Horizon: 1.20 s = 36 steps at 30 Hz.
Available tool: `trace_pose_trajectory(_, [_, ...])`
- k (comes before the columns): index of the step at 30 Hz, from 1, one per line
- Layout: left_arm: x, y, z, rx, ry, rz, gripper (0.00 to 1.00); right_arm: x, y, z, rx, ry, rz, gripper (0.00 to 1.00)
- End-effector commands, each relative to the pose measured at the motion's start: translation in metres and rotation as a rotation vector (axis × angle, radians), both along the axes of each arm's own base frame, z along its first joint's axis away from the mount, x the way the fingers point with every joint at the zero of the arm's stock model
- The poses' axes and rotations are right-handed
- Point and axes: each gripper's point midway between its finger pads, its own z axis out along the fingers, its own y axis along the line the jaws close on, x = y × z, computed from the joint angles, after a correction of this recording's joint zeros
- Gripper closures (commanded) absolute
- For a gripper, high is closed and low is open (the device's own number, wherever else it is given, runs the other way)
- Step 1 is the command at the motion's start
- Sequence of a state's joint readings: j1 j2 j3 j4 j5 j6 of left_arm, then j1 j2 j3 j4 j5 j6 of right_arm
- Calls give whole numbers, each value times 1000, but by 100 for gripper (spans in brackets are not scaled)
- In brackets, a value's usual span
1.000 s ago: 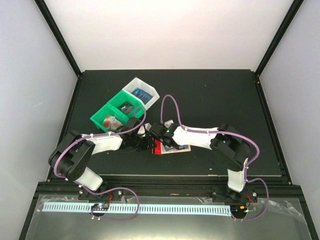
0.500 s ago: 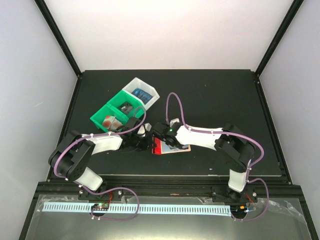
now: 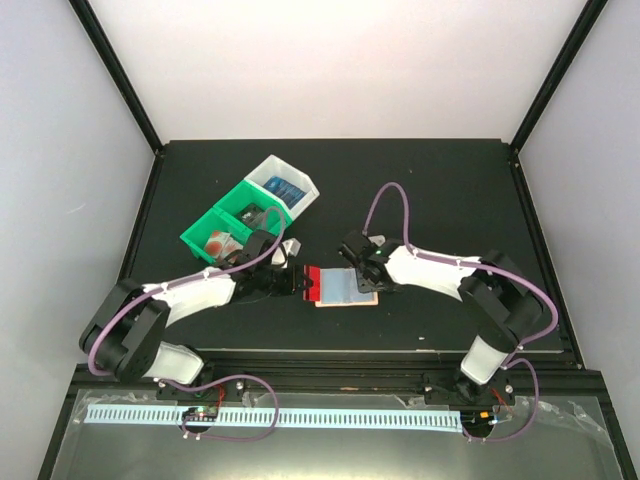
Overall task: Put the credit cards into the card holder
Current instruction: Turn over the card slot in the card holder, then insert the credit card into the card holder.
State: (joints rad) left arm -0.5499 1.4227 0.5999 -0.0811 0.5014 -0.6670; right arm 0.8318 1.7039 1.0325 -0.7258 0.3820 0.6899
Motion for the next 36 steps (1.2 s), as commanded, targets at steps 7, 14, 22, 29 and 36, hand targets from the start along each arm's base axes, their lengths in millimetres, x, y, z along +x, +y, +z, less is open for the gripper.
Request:
trace_pose_trajectory(7, [11,-21,42,-178,-122,35,98,-9,28,-19,404,142,60,48])
trace_pose_trajectory(14, [20,-55,42,-270,-75,32,98,-16,-1,-30,343,144,8,58])
trace_pose_trajectory(22, [20,-78,18,-255,-25,5,98,-15,-12,-26,305,112,-7,67])
trace_pose_trajectory(29, [20,-84,0,-236,-4,-15,98,-17,-10,-29,317,124,7,70])
trace_pose_trajectory(36, [18,-87,-12,-236,27,-25,98,-18,-9,-31,315,132,17,70])
